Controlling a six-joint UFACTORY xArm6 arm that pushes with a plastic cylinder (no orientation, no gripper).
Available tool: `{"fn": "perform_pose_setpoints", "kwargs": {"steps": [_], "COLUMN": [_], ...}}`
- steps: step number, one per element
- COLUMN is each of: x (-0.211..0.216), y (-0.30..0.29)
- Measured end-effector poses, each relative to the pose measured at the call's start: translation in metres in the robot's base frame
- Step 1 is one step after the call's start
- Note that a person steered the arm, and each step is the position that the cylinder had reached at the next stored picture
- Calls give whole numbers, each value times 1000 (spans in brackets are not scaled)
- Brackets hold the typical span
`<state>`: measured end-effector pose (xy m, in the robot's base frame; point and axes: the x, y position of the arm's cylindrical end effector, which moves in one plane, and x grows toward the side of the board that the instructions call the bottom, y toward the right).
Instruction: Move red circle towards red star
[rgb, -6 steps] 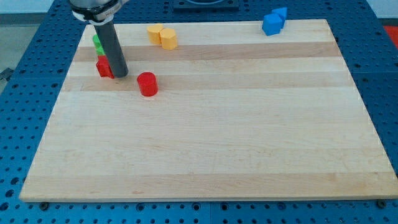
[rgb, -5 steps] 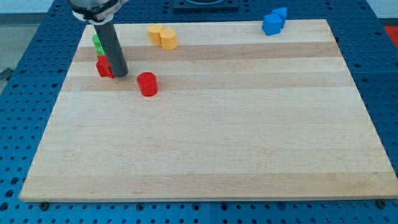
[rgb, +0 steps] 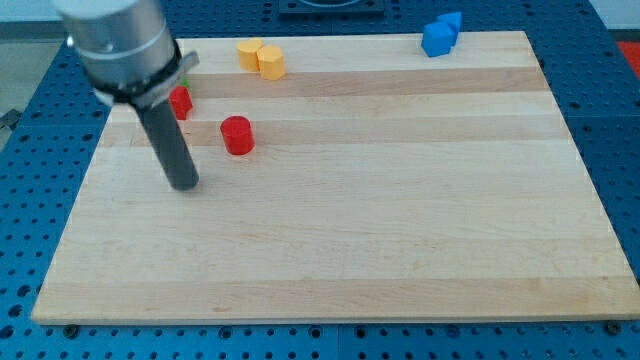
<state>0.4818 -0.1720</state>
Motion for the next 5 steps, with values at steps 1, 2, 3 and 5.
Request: {"fn": "perform_pose_setpoints", "kwargs": {"steps": [1, 2, 3, 5], "x": [2, -6, -23, -45], "y": [70, 99, 129, 106]}}
